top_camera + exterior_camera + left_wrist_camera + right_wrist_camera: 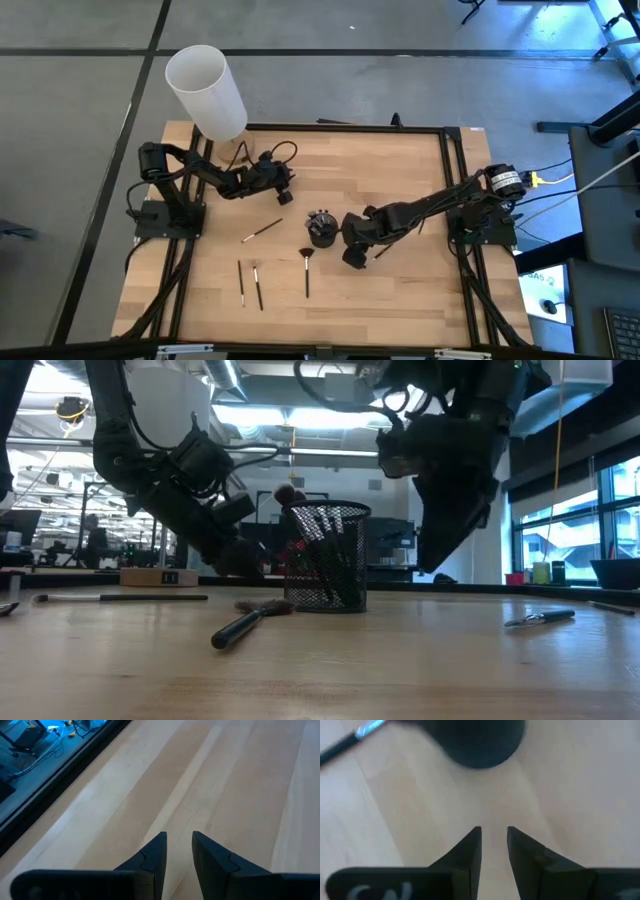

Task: Pick & Place Makeup Brushes
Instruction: Put the eyeshadow brush into the makeup organizer

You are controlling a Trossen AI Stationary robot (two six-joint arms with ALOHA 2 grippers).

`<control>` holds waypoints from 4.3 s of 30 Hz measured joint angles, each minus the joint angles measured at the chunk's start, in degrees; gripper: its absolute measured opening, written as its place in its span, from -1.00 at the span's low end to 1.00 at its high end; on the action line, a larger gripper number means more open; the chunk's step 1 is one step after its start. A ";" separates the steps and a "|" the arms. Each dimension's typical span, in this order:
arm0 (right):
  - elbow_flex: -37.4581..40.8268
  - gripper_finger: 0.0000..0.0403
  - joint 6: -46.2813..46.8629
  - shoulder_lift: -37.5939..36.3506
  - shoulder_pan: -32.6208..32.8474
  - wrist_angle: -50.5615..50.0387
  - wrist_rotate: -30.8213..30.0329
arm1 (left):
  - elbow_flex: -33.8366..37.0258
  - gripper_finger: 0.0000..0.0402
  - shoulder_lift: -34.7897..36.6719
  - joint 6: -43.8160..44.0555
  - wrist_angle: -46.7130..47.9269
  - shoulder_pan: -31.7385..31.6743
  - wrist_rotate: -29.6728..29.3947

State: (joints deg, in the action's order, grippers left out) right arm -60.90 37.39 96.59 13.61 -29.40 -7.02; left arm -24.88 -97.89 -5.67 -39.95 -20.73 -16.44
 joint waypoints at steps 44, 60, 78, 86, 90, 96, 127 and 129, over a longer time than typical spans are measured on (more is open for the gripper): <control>-0.65 -0.96 -33.09 7.42 9.82 -2.32 0.51 | 0.00 -0.56 0.00 -0.54 -0.10 0.00 0.11; -5.95 -0.99 -27.07 -11.98 4.86 10.60 -22.79 | 0.00 -0.56 0.00 -0.59 -0.08 0.00 1.11; 22.84 -1.00 -11.96 -14.25 -4.58 73.47 -9.91 | 0.00 -0.56 0.00 -0.63 -0.09 0.00 1.37; 21.54 -0.98 -10.58 -11.92 -4.51 79.76 -9.15 | 0.00 -0.56 0.00 -0.63 -0.11 0.00 1.18; 20.71 -0.98 -10.56 -11.76 -4.51 79.33 -7.87 | 0.00 -0.56 0.00 -0.63 -0.12 0.00 1.18; 20.71 -0.95 -6.99 -7.96 -4.51 76.15 -10.18 | 0.00 -0.56 0.00 -0.60 -0.10 0.00 1.15; 15.17 -0.39 35.45 -23.61 -21.99 -37.53 -18.80 | 0.00 -0.56 0.00 -0.59 -0.13 0.00 1.11; 17.32 -0.39 39.53 -23.11 -23.46 -36.41 -18.78 | 0.00 -0.56 0.00 -0.58 -0.12 0.00 1.10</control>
State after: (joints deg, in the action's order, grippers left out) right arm -43.58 76.92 73.47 -9.85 -65.80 -25.80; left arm -24.88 -97.89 -6.25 -40.06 -20.73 -15.34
